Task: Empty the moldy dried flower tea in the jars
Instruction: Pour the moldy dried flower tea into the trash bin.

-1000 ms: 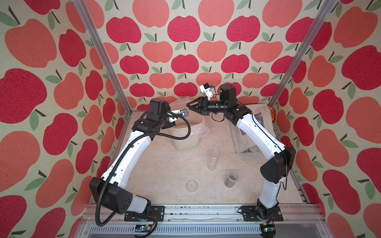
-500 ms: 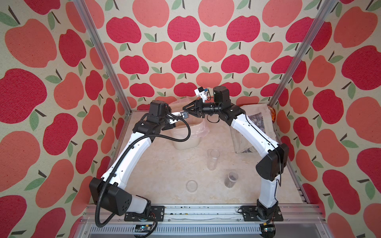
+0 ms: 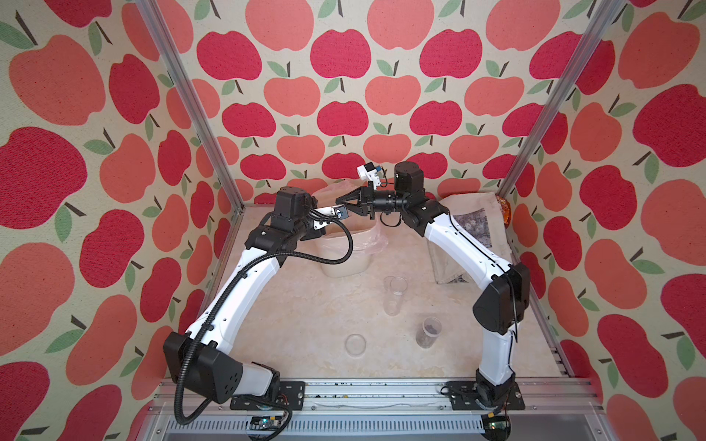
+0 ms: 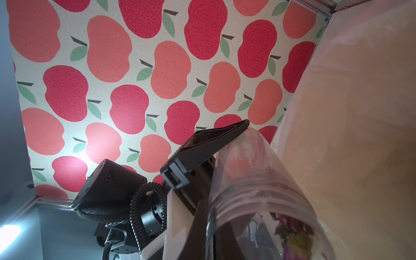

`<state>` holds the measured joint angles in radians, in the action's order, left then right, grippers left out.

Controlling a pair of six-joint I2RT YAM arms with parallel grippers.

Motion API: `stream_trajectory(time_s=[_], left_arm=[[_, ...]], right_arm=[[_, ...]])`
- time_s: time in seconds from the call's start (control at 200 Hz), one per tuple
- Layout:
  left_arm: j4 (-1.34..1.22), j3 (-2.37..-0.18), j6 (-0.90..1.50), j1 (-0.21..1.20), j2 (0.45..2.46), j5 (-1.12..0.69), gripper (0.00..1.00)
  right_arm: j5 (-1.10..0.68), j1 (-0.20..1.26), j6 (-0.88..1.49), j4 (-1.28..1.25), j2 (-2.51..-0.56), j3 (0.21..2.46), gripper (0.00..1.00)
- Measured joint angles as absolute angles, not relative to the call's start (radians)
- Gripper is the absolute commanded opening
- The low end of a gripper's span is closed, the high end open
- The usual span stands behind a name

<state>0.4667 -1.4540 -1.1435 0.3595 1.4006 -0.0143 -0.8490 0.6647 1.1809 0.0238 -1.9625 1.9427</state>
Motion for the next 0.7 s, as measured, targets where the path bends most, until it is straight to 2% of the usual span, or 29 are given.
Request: stream_trajectory(time_s=[0.24,0.455,0.7], left_arm=[[0.448,-1.430,-1.143,0.355,1.400,-0.016,0.41],[0.431,-1.415,-1.144,0.347,1.393,-0.020,0.57],[0.421,-1.411,-1.151,0.339,1.385,-0.040,0.67]], right_arm=[[-0.856,0.658,1.250,-0.110,-1.951,1.858,0.00],[-0.864,0.656,1.304,-0.212,-1.950,1.812,0.00],[-0.866,0.654,1.352,-0.298,-1.938,1.768,0.00]])
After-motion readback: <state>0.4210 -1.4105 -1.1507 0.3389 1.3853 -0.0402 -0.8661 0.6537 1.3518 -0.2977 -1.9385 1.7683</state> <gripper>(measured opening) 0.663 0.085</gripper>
